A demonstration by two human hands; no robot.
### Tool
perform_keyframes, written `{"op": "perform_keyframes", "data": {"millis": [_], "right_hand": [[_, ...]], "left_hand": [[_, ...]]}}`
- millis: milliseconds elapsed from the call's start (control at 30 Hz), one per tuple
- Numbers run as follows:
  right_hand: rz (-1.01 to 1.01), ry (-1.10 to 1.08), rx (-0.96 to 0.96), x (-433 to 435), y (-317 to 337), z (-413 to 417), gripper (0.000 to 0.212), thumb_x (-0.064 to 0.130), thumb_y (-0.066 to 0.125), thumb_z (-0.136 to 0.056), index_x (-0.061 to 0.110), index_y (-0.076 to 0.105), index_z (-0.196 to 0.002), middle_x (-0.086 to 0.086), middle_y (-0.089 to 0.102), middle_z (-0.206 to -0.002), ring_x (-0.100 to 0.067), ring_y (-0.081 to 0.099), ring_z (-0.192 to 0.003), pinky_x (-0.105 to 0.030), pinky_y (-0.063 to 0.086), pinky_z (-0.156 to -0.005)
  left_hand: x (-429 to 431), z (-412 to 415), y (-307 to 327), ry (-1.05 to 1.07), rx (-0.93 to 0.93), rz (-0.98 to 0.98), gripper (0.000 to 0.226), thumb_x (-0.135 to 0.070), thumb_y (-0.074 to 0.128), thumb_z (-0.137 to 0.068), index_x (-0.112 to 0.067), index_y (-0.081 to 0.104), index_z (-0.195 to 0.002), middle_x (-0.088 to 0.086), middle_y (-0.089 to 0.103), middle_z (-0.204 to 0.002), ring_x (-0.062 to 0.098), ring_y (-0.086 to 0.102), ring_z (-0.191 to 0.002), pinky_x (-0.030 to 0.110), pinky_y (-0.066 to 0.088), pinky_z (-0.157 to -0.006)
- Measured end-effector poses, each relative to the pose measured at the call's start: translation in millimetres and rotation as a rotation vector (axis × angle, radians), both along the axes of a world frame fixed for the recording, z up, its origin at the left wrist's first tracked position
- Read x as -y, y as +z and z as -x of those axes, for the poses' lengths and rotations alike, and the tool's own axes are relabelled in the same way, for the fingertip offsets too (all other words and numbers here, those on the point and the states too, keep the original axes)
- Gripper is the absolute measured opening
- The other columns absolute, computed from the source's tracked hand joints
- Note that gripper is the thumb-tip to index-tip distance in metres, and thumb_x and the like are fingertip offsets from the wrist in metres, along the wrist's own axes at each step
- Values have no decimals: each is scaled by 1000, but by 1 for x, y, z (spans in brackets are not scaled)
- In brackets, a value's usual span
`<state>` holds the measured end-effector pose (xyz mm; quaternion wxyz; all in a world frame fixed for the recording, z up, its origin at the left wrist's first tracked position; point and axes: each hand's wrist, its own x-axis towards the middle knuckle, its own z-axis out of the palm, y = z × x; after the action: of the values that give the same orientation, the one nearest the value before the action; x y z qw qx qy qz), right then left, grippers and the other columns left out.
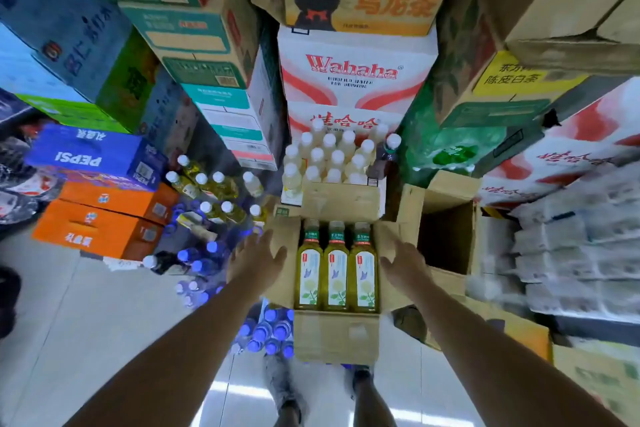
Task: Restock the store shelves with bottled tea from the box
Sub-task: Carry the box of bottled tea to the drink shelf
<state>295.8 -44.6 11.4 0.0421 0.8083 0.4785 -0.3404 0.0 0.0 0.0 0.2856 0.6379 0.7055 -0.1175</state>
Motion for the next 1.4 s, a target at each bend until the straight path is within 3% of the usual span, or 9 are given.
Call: {"op": "perform_keyframes", "data": {"millis": [100, 267, 400, 533, 667, 867, 1000, 1167, 1400], "right_hand": [[-52, -105, -34, -7, -19, -14, 59, 41, 60, -91, 31, 35, -144, -3, 51, -139, -26, 54, -121, -49, 50, -95], [4, -258, -191, -13, -37, -33, 70, 41, 66, -88, 20, 30, -144, 0, 52, -126, -18, 58, -98, -32, 51, -74], [4, -685, -354, -18, -33, -47, 66, 36, 76, -82, 16, 46, -138, -5, 61, -119, -21, 62, -95, -33, 51, -78], [205, -731, -641, -10, -13, -60, 49, 33, 76, -82, 15, 55, -122, -5, 63, -109, -24, 57, -101, -44, 46, -88], [330, -717, -785, -7, 5, -54, 41, 24, 78, -79, 17, 54, -112, -10, 63, -115, -29, 56, -110, -54, 41, -102], [291, -715, -694, -7, 4, -36, 34, 27, 74, -86, 16, 51, -109, -10, 61, -105, -26, 56, -93, -50, 44, -88], [247, -769, -608, -6, -2, -34, 36, 34, 74, -85, 17, 49, -106, -9, 59, -102, -29, 55, -97, -53, 44, -97], [147, -863, -528, -5, 3, -21, 41, 44, 62, -93, 14, 46, -116, -4, 51, -98, -32, 48, -106, -50, 37, -99], [59, -849, -463, 5, 5, -8, 50, 40, 58, -96, 6, 48, -132, -11, 54, -117, -34, 51, -118, -44, 40, -93]], "left_hand": [[0, -7, -19, 163, 58, 56, 66, -57, 44, -94, -27, 34, -152, 14, 49, -146, 39, 47, -133, 52, 43, -106], [1, -15, -37, 372, 232, 156, 63, -44, 54, -96, -14, 40, -149, 16, 49, -146, 38, 51, -130, 47, 44, -106], [-2, -17, -34, 608, 263, 164, 55, -31, 57, -98, -8, 42, -146, 17, 54, -139, 37, 54, -125, 48, 46, -105], [-2, -5, -17, 839, 440, 138, 31, -34, 69, -92, -8, 69, -108, 15, 68, -103, 31, 65, -94, 42, 55, -86], [1, 4, -8, 836, 704, 396, 37, -36, 79, -85, -10, 70, -109, 16, 74, -110, 35, 70, -105, 54, 54, -97], [2, -6, -9, 842, 746, 445, 35, -26, 72, -92, -2, 65, -117, 17, 74, -102, 30, 72, -91, 40, 60, -74], [5, -8, -15, 871, 715, 387, 34, -25, 70, -95, -2, 65, -120, 10, 72, -99, 24, 69, -83, 33, 56, -65], [10, -9, -27, 914, 596, 235, 49, -34, 71, -93, -1, 63, -128, 16, 68, -121, 34, 66, -109, 48, 54, -97], [39, 15, -68, 1020, 637, 181, 76, -51, 80, -76, -9, 57, -134, 12, 65, -127, 34, 65, -112, 55, 55, -93]]}}
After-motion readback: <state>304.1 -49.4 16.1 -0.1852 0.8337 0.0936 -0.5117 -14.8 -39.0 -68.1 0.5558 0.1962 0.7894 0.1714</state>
